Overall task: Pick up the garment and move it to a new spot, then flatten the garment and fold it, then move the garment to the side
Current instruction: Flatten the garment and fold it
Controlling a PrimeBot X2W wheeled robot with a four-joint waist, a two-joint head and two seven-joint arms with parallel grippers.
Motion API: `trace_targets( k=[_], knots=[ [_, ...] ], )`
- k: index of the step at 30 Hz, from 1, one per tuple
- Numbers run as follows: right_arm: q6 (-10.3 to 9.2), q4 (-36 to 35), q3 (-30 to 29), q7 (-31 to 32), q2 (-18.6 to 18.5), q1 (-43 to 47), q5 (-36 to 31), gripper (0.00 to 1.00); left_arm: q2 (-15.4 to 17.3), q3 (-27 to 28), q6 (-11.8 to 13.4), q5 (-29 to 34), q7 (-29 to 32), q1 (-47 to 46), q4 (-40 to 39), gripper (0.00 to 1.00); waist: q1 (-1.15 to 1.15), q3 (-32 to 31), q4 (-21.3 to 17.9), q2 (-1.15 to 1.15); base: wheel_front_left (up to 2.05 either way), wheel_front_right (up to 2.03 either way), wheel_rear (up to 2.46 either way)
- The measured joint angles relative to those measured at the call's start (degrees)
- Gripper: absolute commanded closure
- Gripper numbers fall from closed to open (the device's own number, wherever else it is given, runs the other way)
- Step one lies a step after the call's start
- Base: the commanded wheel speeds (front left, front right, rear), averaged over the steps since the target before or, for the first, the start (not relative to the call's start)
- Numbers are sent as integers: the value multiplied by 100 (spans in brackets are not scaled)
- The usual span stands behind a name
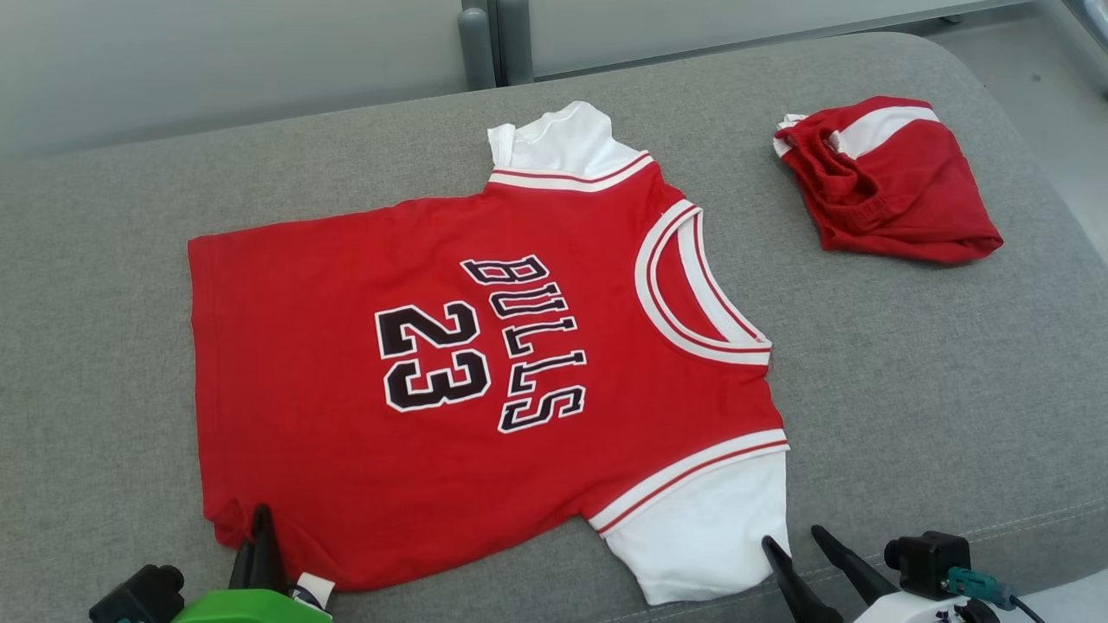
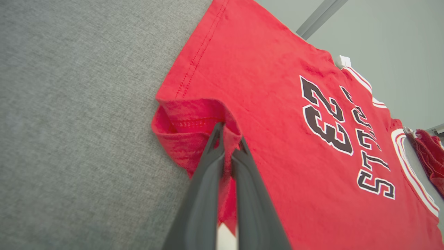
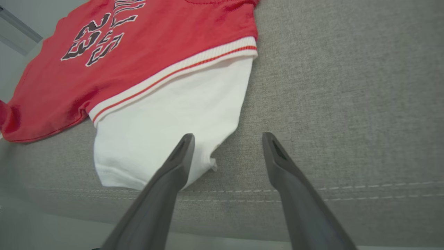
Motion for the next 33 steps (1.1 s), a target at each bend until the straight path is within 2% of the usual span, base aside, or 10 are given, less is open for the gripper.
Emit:
trace_targets(
  k=[12, 13, 14, 15, 16, 17, 23, 33],
  knots=[
    [154, 402, 138, 34, 116, -52, 134, 0, -4, -153, -41, 168, -1, -71, 101, 100, 0, -94, 180, 0, 0, 0, 0],
    [163, 417, 147, 34, 127, -67, 142, 17, -4, -148, -41, 168, -1, -71, 105, 100, 0, -110, 196, 0, 0, 0, 0],
    [180, 431, 165, 34, 133, -84, 163, 50, -4, -145, -41, 168, -1, -70, 109, 100, 0, -128, 211, 0, 0, 0, 0],
    [197, 437, 177, 34, 144, -100, 196, 68, -4, -138, -41, 168, -1, -69, 109, 100, 0, -146, 225, 0, 0, 0, 0],
    [197, 441, 187, 34, 163, -119, 235, 97, -4, -129, -41, 168, -1, -68, 108, 100, 0, -160, 235, 0, 0, 0, 0],
    [200, 442, 199, 34, 174, -137, 260, 100, -4, -118, -41, 168, -1, -67, 107, 100, 0, -171, 242, 0, 0, 0, 0],
    [249, 401, 191, 25, 151, -151, 311, 100, -7, 4, -41, 175, -2, -60, 87, 100, 0, -220, 224, 0, 0, 0, 0],
    [254, -69, 49, 11, 96, -264, 725, 100, -7, 32, -43, 202, -18, -56, -156, 100, 0, -324, 114, 0, 0, 0, 0]
  ],
)
